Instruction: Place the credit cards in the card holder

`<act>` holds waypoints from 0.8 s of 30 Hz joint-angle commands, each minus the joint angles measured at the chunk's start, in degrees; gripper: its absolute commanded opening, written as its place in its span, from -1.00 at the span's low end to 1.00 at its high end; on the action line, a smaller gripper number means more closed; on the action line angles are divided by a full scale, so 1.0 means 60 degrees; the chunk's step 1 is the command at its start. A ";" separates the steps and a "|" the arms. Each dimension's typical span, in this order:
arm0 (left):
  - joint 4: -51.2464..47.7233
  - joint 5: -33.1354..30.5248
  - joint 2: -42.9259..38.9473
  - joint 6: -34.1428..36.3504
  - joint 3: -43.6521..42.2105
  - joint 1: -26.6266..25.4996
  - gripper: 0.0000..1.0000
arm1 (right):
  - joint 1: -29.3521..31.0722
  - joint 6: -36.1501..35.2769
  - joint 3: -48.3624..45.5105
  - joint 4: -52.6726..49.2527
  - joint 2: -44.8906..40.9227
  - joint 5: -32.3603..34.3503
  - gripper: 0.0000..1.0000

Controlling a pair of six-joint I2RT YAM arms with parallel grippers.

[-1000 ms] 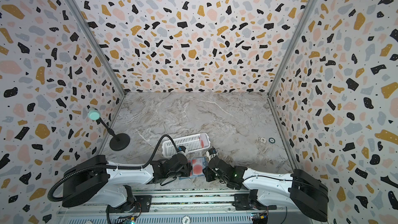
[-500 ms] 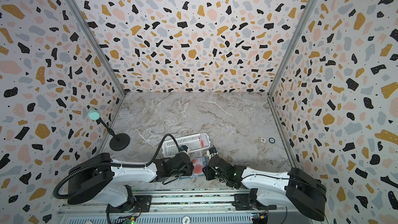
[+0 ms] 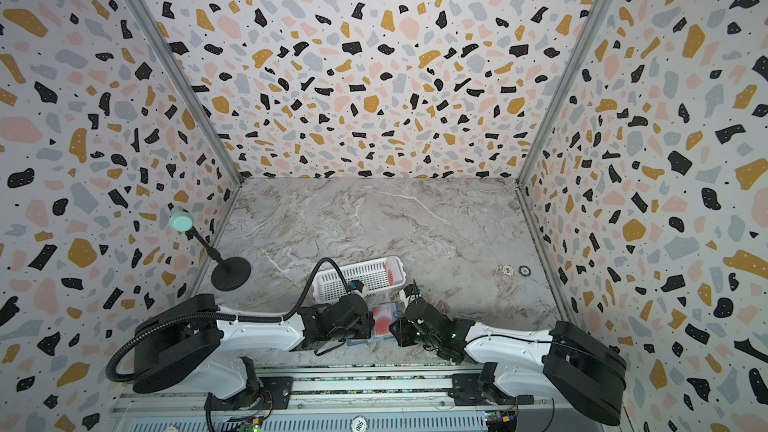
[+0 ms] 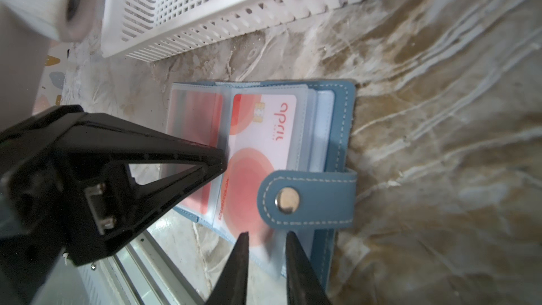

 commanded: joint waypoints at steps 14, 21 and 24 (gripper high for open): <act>0.0752 0.0446 0.0142 -0.0441 -0.0565 -0.0050 -0.98 | -0.0109 0.0200 -0.0333 0.0543 -0.0232 -0.0006 -0.61; 0.0987 0.0548 0.0176 -0.0499 -0.0665 -0.0037 -1.00 | -0.0209 0.0596 -0.0401 0.0082 -0.0415 0.0207 -0.60; 0.0988 0.0563 0.0197 -0.0520 -0.0714 -0.0040 -1.00 | -0.0203 0.0651 -0.0407 -0.0001 -0.0478 0.0237 -0.60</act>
